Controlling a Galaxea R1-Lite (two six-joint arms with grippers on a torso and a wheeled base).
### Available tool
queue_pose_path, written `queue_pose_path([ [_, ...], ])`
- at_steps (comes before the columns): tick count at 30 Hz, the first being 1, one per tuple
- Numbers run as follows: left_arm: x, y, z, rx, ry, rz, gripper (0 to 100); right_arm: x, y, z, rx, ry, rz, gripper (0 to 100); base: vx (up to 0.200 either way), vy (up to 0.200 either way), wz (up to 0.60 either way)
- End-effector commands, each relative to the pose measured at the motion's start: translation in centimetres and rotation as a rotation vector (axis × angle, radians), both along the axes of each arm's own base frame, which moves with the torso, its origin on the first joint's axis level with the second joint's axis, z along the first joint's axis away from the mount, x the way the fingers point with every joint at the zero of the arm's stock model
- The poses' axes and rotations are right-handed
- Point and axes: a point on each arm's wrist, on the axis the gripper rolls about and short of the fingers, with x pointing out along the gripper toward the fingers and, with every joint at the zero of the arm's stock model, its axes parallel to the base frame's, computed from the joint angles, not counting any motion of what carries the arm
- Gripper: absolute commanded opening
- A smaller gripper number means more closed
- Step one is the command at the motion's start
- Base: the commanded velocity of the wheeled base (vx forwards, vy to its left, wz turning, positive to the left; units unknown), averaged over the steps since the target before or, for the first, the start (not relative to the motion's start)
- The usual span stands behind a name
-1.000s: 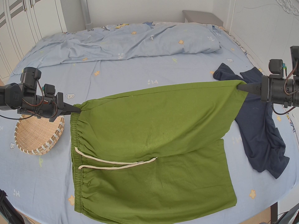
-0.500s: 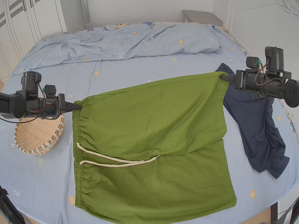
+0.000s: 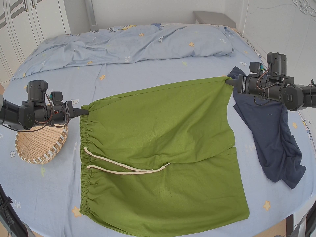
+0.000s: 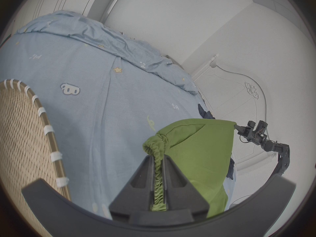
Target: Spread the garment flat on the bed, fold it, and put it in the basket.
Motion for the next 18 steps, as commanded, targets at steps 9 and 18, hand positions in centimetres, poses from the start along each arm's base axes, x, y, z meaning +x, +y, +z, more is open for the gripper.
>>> queue_pose_path([
  [9,2.6,0.2,-2.8,-0.019,-0.032,0.056,0,4.9,0.6,-4.4,-0.018,0.057,-0.025,0,0.000,0.000,0.00],
  [18,3.6,0.3,-3.5,-0.023,-0.067,0.115,0,6.3,0.7,-4.9,-0.026,0.047,-0.050,0,0.000,0.000,0.00],
])
